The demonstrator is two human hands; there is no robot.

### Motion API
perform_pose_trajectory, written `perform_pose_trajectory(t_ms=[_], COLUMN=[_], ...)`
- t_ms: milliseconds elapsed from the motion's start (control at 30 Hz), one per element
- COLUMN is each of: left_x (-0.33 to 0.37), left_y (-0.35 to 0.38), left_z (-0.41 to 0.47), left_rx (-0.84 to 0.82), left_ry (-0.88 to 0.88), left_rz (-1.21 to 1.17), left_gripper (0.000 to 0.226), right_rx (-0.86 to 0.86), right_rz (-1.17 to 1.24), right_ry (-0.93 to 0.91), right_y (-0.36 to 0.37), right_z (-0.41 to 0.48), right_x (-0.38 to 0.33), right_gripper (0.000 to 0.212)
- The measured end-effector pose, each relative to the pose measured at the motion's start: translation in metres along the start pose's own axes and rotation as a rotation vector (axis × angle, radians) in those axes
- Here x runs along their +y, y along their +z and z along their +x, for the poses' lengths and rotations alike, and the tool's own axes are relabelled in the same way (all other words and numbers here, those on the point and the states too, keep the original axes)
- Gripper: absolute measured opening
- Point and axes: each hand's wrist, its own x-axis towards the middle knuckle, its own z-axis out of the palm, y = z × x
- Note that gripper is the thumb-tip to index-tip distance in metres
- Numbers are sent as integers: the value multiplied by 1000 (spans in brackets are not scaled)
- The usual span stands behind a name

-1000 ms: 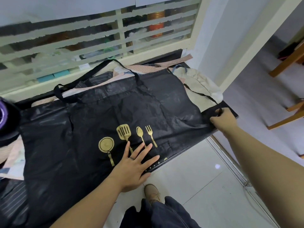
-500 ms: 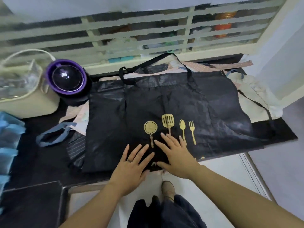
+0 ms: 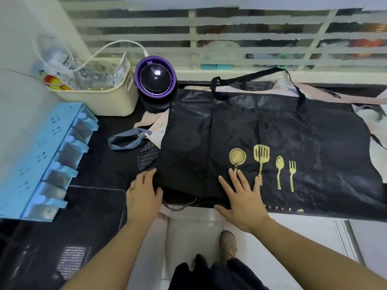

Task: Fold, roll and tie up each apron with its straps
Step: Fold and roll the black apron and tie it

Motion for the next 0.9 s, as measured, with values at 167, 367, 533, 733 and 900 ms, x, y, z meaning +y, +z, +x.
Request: perform_pose_trajectory(t_ms=[167,367,533,733,900], left_x=[12,21,8,-15,-36], left_y=[-17,-59,-95,-107,-112], left_z=[6,16,32,44,49], left_rx=[-44,-183,20,226,228], left_ry=[-155,-210,-325,209,181], left_rz=[-314,-900,-1208,-222,415], left_gripper=[35,42,43,51,34], right_rx=[55,36,-1,-119,-143], right_rz=[25,133,107,25,-31], right_ry=[11,-75,-79,-54,-50], right_y=[-6,-15,-16,-24,-26], right_z=[3,12,12,16,16], right_x=[-5,-21,-22,-25,-25], right_gripper=[69,74,70,70,82])
